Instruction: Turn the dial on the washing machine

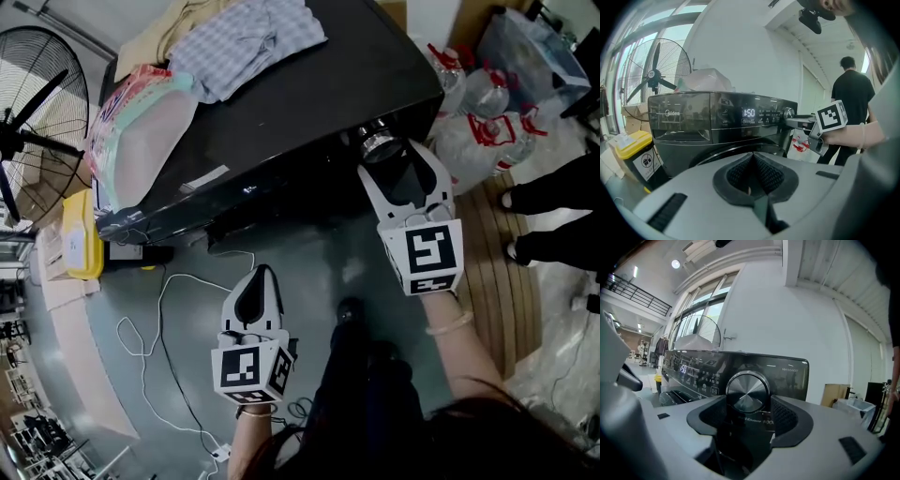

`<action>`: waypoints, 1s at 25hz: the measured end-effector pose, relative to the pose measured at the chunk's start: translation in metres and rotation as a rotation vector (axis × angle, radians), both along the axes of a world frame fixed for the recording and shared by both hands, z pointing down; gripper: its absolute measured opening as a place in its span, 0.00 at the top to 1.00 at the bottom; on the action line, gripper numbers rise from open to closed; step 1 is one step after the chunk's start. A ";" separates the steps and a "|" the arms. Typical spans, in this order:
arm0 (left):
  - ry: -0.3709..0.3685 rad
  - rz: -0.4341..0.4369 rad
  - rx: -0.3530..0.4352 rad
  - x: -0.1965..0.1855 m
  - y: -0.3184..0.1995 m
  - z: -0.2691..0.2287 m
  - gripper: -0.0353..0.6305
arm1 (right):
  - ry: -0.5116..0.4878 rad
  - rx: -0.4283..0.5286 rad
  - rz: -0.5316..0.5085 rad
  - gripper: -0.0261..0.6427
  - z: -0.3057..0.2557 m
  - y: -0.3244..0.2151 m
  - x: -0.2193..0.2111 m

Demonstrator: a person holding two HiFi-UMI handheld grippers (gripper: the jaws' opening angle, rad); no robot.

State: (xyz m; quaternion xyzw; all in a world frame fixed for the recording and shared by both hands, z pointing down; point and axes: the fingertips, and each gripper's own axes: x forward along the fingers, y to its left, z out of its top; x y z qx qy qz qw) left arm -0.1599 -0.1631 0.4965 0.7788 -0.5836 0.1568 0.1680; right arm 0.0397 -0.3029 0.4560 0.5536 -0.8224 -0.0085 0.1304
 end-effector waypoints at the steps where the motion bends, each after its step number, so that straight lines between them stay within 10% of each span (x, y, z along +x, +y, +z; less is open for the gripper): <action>1: 0.000 -0.001 -0.003 0.000 0.000 0.001 0.92 | 0.002 0.003 0.001 0.52 0.000 -0.001 -0.001; 10: 0.002 -0.005 -0.005 0.001 -0.003 -0.004 0.92 | -0.032 -0.025 0.029 0.52 0.003 -0.003 0.002; 25: 0.012 0.005 0.010 0.009 -0.008 -0.009 0.92 | -0.377 -0.120 0.078 0.52 0.003 -0.003 0.002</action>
